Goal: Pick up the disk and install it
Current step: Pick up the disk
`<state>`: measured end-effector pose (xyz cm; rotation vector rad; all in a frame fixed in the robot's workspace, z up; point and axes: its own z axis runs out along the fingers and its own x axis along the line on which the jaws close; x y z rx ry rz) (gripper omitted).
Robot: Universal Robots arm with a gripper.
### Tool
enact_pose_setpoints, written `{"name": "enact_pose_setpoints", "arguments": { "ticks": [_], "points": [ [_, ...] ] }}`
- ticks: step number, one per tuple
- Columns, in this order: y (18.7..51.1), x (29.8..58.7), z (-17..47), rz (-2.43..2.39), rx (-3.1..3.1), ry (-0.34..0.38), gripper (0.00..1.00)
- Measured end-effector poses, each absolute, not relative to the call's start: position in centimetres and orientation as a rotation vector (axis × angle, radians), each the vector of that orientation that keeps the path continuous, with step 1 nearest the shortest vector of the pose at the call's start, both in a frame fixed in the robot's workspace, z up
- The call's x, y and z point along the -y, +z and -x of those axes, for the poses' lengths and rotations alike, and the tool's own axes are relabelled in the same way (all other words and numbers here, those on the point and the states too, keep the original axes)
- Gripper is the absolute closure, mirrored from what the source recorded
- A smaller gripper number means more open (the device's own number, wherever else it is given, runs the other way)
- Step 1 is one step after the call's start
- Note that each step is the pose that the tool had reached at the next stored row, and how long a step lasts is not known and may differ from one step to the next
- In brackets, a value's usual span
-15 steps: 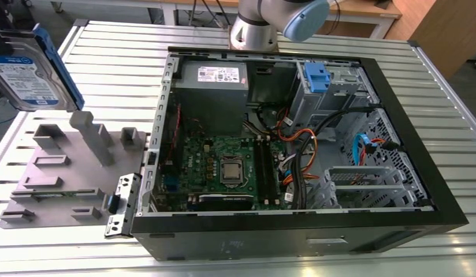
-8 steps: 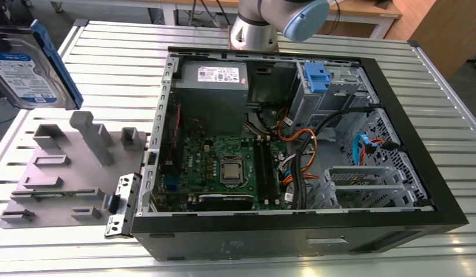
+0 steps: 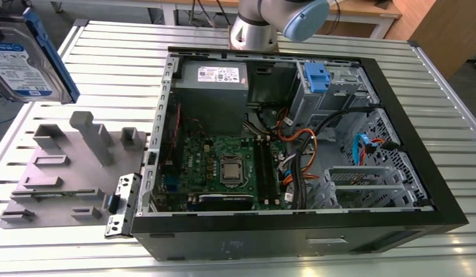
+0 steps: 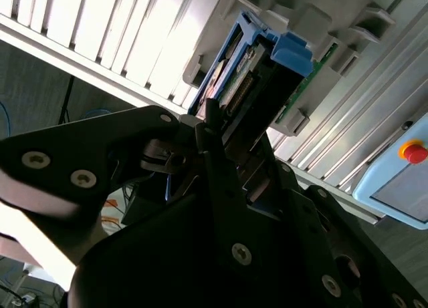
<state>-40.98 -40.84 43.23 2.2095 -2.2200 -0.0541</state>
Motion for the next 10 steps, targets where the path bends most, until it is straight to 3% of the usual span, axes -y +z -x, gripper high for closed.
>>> {"name": "enact_pose_setpoints", "arguments": {
  "ticks": [10],
  "points": [
    [46.2,40.8,41.0,-2.209,2.220,-0.054,0.65]
  ]
}}
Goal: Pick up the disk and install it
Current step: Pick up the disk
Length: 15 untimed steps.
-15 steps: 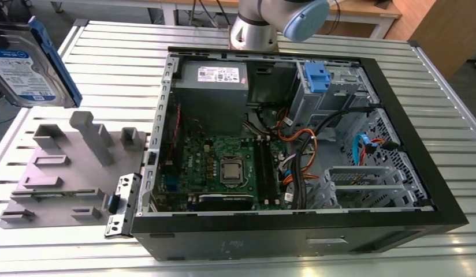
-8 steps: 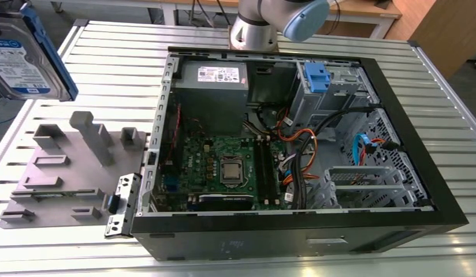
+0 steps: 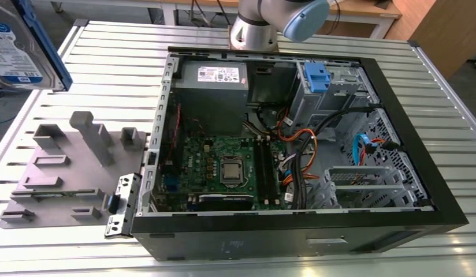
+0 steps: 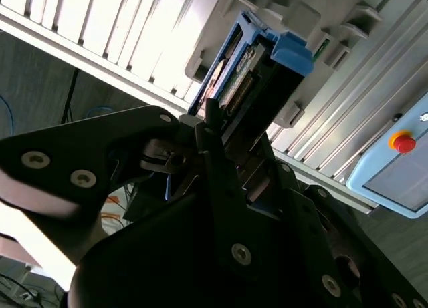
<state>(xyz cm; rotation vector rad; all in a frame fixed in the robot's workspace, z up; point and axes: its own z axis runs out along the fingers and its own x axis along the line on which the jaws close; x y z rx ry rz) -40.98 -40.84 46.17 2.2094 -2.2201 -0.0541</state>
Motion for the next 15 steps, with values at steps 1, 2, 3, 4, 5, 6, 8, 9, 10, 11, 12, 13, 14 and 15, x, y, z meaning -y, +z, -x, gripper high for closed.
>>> {"name": "enact_pose_setpoints", "arguments": {
  "ticks": [1,2,3,4,5,6,8,9,10,11,12,13,14,15],
  "points": [
    [46.5,40.8,41.0,-2.209,2.220,-0.054,0.65],
    [46.8,40.8,41.0,-2.209,2.220,-0.054,0.65],
    [47.1,40.8,41.0,-2.209,2.220,-0.054,0.65],
    [47.4,40.8,41.0,-2.209,2.220,-0.054,0.65],
    [47.7,40.8,41.0,-2.209,2.220,-0.054,0.65],
    [47.9,40.8,41.0,-2.209,2.220,-0.054,0.65],
    [48.5,40.8,41.0,-2.209,2.220,-0.054,0.65],
    [48.7,40.8,41.0,-2.209,2.220,-0.054,0.65],
    [48.9,40.8,41.0,-2.209,2.220,-0.054,0.65],
    [49.1,40.8,41.0,-2.209,2.220,-0.054,0.65],
    [49.3,40.8,41.0,-2.209,2.220,-0.054,0.65],
    [49.3,40.8,41.0,-2.209,2.220,-0.054,0.65],
    [49.3,40.8,41.0,-2.209,2.220,-0.054,0.65],
    [49.3,40.8,41.0,-2.209,2.220,-0.054,0.65]
  ]
}}
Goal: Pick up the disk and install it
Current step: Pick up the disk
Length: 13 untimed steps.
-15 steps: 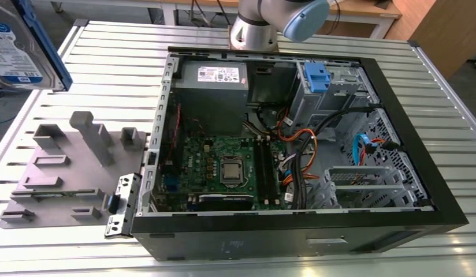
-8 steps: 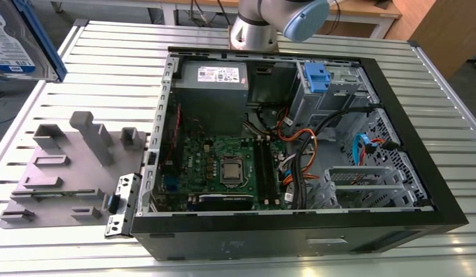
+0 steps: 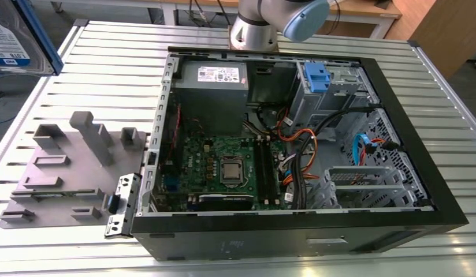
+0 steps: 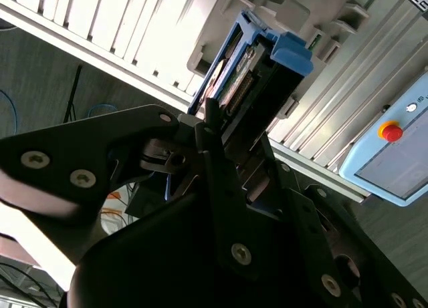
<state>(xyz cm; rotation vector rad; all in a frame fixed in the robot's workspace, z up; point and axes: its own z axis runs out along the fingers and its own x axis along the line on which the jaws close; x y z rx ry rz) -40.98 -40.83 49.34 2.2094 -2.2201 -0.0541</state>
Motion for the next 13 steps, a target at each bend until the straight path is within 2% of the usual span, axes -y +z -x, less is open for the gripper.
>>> {"name": "enact_pose_setpoints", "arguments": {
  "ticks": [13],
  "points": [
    [49.36,40.84,40.44,-2.209,2.220,-0.054,0.65]
  ]
}}
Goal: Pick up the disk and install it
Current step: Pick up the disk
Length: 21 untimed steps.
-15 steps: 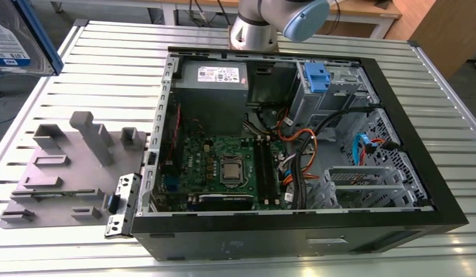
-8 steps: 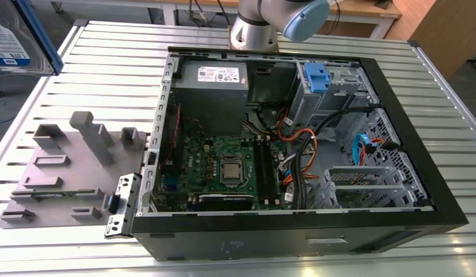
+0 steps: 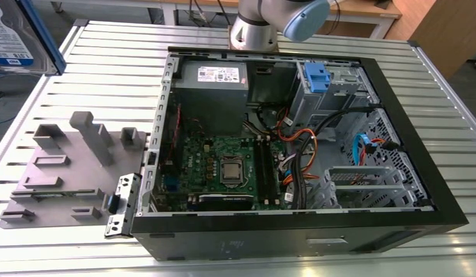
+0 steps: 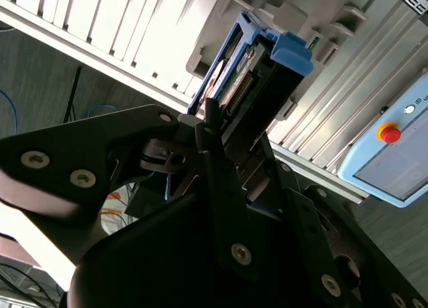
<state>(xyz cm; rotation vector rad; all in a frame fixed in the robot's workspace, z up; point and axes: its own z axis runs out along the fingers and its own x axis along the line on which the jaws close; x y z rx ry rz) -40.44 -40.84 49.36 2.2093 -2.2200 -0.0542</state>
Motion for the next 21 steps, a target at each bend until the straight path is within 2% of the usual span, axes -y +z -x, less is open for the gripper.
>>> {"name": "enact_pose_setpoints", "arguments": {
  "ticks": [21],
  "points": [
    [49.4,40.8,36.7,-2.209,2.220,-0.054,0.65]
  ]
}}
